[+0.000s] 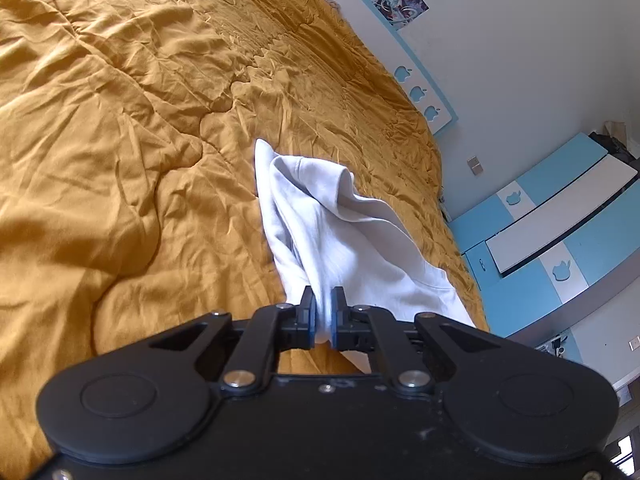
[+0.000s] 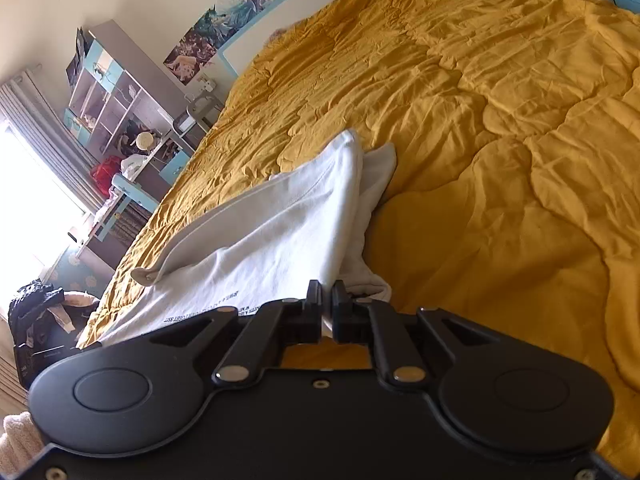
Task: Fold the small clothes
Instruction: 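Lift the hem with both grippers and fold it toward the collar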
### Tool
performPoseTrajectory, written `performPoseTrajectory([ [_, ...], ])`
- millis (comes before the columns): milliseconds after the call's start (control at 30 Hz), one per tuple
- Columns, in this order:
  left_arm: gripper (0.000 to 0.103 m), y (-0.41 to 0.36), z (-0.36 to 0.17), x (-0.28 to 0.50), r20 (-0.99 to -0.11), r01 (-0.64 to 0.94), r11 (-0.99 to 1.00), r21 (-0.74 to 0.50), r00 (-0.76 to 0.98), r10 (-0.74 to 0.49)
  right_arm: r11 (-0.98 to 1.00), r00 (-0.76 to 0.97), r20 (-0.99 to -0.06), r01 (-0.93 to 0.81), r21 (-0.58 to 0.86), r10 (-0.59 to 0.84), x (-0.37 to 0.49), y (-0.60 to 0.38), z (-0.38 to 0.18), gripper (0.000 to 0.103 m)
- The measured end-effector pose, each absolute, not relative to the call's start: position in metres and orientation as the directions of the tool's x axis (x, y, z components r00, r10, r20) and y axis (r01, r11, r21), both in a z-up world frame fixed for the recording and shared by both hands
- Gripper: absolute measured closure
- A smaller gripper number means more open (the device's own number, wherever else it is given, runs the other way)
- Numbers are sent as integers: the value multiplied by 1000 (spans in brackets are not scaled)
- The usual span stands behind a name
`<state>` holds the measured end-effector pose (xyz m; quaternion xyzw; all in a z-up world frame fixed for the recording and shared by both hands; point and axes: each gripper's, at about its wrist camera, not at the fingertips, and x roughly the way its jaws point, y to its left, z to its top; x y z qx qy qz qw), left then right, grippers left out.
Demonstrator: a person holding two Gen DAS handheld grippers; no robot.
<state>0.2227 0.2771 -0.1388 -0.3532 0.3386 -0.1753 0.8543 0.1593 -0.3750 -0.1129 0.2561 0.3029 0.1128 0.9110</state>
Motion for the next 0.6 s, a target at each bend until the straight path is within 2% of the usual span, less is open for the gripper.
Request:
performPoseTrajectory([
  [100, 99, 274, -145, 226, -540, 16, 739, -673, 671, -507, 880, 762, -558, -33, 474, 329, 160, -374, -114, 99],
  [233, 99, 274, -175, 230, -641, -88, 756, -648, 599, -480, 874, 721, -618, 37, 485, 313, 163, -381, -143, 100],
  [367, 96, 279, -164, 229, -603, -68, 729, -681, 616, -506, 847, 724, -609, 66, 528, 324, 162, -385, -151, 95],
  [433, 96, 279, -141, 227, -590, -26, 768, -640, 657, -469, 852, 729, -607, 64, 520, 316, 161, -385, -140, 70],
  [533, 93, 274, -112, 238, -538, 58, 803, -593, 714, -449, 901, 782, -561, 0, 435, 271, 172, -376, -111, 68],
  [567, 84, 270, -107, 247, -520, 81, 799, -596, 719, -461, 906, 794, -546, -14, 422, 267, 182, -372, -102, 68],
  [600, 79, 264, -103, 260, -511, 95, 799, -594, 722, -466, 906, 803, -529, -32, 422, 275, 194, -368, -95, 68],
])
